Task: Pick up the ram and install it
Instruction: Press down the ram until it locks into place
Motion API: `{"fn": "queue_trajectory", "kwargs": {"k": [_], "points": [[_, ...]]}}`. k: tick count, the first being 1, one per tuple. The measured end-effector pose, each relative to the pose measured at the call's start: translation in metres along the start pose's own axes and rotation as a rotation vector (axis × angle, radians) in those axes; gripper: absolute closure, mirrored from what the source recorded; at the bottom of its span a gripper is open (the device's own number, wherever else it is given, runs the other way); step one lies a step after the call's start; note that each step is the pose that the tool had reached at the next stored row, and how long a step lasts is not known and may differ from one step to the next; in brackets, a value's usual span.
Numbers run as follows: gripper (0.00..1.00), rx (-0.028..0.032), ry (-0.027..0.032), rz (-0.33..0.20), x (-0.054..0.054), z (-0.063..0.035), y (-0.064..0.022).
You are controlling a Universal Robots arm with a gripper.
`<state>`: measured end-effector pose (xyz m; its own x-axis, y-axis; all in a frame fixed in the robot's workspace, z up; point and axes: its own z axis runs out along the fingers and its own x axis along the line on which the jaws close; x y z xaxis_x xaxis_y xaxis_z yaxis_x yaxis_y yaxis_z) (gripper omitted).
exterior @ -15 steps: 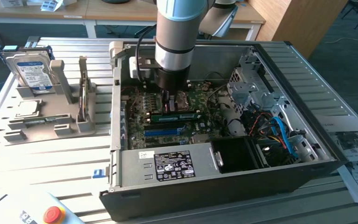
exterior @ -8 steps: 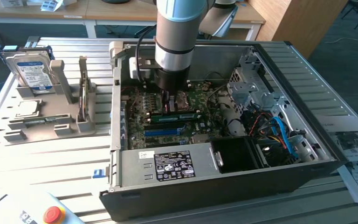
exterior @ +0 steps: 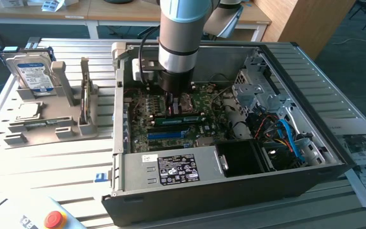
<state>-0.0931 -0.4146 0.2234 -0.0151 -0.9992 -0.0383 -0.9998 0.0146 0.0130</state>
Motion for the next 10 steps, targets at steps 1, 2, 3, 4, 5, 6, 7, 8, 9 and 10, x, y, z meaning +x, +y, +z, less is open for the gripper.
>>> {"fn": "queue_trajectory", "kwargs": {"k": [1, 2, 3, 4, 5, 6, 7, 8, 9, 10], "points": [[0.9, 0.0, 0.0, 0.0, 0.0, 0.0, 0.0], [0.9, 0.0, 0.0, 0.0, 0.0, 0.0, 0.0], [0.9, -0.0001, 0.0001, 0.0, 0.0001, 0.0003, 0.0], [0.9, 0.0, 0.0, 0.0, 0.0001, 0.0005, 0.0], [0.9, -0.0001, 0.0001, 0.0, 0.0001, 0.0006, 0.0], [0.9, -0.0001, 0.0001, 0.0, 0.0001, 0.0006, 0.0], [0.9, -0.0001, 0.0001, 0.0, 0.0001, 0.0006, 0.0], [0.9, 0.0, 0.0, 0.0, 0.0, 0.0005, 0.0], [0.9, 0.0001, -0.0005, 0.0, 0.0, 0.0002, -0.0001], [0.9, 0.0004, -0.001, 0.0, -0.0001, -0.0002, -0.0001]]}}
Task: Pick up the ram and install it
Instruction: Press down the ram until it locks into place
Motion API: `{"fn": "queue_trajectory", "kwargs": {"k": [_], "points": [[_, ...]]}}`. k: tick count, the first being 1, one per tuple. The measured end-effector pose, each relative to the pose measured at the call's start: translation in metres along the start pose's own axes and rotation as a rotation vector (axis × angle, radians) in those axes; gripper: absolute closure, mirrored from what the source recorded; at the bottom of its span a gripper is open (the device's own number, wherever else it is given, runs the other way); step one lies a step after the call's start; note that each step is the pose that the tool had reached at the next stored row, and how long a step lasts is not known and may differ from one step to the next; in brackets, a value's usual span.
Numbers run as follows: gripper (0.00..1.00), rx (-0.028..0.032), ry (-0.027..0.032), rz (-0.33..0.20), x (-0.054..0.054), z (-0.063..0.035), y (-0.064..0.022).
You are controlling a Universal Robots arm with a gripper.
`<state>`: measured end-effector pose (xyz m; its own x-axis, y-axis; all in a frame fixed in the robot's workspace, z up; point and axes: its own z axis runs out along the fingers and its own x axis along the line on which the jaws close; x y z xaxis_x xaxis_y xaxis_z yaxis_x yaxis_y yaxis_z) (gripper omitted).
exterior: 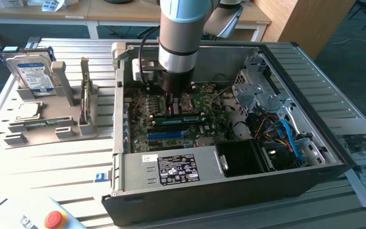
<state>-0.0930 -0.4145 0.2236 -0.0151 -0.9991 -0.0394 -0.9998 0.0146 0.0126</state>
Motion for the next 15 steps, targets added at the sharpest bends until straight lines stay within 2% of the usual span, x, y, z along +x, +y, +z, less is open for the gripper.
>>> {"fn": "queue_trajectory", "kwargs": {"k": [15], "points": [[0.9, -0.0007, 0.001, 0.0, -0.001, -0.0182, 0.0003]]}}
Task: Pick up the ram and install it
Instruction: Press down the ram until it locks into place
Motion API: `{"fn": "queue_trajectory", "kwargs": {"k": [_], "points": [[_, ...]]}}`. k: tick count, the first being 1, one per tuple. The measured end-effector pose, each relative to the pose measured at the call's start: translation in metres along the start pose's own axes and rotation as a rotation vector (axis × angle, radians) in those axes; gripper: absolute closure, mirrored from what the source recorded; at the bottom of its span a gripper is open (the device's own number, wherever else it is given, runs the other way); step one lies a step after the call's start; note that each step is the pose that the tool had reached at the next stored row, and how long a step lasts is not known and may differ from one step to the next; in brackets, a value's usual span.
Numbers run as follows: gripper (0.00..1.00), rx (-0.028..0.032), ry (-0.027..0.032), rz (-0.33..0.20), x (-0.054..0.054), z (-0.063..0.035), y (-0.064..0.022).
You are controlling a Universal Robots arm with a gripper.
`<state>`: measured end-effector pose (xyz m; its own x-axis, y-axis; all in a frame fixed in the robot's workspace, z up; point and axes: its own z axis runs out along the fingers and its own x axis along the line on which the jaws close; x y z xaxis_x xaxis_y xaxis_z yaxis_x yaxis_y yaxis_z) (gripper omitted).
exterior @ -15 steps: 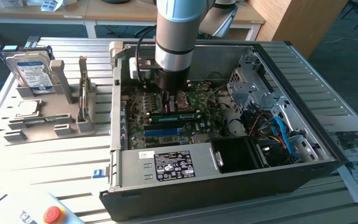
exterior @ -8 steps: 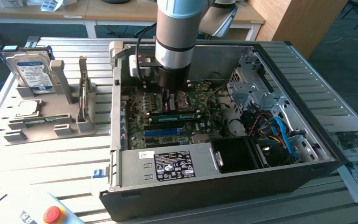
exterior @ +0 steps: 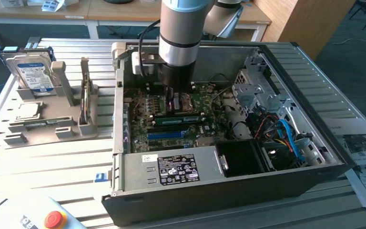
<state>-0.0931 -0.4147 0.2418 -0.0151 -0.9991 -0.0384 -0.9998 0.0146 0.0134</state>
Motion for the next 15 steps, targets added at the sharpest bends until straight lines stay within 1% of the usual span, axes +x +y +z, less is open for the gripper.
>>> {"fn": "queue_trajectory", "kwargs": {"k": [15], "points": [[0.9, -0.0001, 0.0007, 0.0, -0.001, -0.0265, 0.0003]]}}
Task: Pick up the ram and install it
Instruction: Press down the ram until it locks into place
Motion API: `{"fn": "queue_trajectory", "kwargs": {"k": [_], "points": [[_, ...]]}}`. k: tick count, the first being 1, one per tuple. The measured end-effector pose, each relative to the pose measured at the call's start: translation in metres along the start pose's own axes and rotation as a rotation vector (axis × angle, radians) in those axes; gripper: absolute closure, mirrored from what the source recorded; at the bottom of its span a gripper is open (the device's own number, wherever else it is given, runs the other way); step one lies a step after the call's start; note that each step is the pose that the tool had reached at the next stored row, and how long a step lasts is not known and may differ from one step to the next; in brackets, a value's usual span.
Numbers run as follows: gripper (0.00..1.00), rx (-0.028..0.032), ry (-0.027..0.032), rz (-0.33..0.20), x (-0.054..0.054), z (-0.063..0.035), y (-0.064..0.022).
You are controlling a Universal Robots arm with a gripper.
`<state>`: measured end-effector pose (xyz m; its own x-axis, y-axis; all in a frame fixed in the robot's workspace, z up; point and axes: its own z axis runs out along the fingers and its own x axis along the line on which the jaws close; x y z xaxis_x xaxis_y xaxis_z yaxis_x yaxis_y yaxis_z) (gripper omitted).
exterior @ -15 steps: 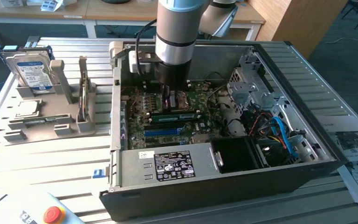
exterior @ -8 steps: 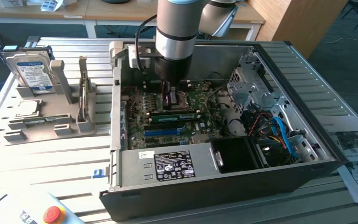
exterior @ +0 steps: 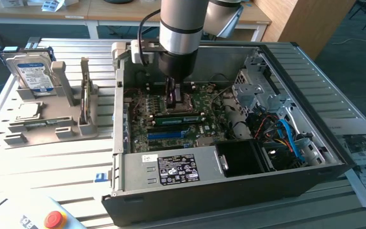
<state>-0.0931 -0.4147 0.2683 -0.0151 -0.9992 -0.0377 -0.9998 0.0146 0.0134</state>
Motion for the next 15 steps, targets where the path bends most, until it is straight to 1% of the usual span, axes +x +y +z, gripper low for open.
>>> {"fn": "queue_trajectory", "kwargs": {"k": [12, 15], "points": [[0.9, 0.0, 0.0, 0.0, -0.001, -0.0257, 0.0004], [0.9, 0.0001, -0.0002, 0.0, -0.001, -0.0369, 0.0005]]}}
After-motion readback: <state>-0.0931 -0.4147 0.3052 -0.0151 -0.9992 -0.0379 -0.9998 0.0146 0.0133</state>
